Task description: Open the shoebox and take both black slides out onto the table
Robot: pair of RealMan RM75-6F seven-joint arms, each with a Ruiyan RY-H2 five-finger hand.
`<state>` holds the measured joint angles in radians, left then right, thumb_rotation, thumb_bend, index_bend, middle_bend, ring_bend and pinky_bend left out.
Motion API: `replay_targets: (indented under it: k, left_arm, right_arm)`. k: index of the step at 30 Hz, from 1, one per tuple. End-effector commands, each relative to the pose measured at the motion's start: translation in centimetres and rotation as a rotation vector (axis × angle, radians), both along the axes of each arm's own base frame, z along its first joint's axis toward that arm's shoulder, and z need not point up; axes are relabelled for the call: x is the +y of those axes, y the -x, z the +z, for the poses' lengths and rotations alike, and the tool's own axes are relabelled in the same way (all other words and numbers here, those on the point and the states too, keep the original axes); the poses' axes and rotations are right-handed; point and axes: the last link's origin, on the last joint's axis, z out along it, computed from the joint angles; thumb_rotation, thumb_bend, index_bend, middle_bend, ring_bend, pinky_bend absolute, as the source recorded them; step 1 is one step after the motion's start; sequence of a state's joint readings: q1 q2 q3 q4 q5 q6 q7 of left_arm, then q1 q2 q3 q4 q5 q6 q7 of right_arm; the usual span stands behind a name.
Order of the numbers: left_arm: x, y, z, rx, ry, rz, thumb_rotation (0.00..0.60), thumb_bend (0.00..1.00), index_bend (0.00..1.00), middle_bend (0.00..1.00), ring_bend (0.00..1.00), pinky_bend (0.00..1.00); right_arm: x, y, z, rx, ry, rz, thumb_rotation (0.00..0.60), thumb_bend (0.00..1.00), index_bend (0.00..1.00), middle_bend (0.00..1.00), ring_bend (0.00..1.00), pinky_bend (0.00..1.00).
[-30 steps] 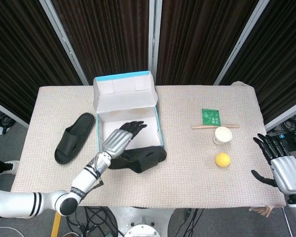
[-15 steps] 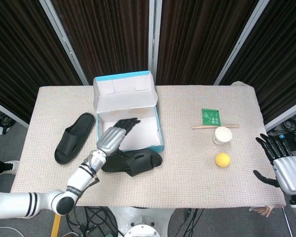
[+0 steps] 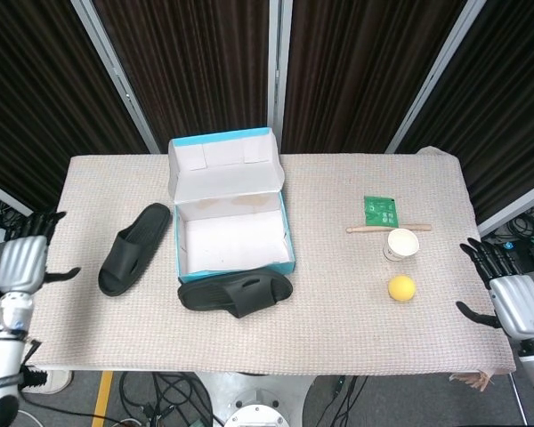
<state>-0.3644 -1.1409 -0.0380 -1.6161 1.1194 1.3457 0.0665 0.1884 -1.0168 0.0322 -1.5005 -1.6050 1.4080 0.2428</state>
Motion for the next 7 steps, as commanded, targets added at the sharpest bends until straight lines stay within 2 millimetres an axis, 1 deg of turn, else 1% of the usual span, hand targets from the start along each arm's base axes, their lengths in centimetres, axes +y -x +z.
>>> replay_targets:
  k: [1,2,5,7]
  left_arm:
    - [-5.3,2.4,1.9,0.095,-0.026,0.049,0.600,0.04,0.12,0.04,0.00,0.08]
    - [-6.7,2.4,2.0,0.103,-0.039,0.052,0.600,0.04,0.12,0.04,0.00,0.08]
    - [-9.6,1.9,2.2,0.088,-0.082,0.037,0.600,0.04,0.12,0.04,0.00,0.07]
    - [-10.6,1.4,2.1,0.079,-0.104,0.014,0.600,0.04,0.12,0.04,0.00,0.07]
  right_arm:
    - [0.2,0.0,-0.7,-0.024,-0.013,-0.004,0.600,0.12,0.00,0.03,0.00,0.05]
    - [0.4,-0.1,-0.9,-0.037,-0.020,0.002,0.600,0.12,0.00,0.03,0.00,0.05]
    - [0.9,-0.2,-1.1,-0.032,-0.013,0.031,0.600,0.12,0.00,0.04,0.00,0.05]
    - [1.0,-0.2,-1.1,-0.024,0.001,0.041,0.600,0.12,0.01,0.05,0.00,0.05]
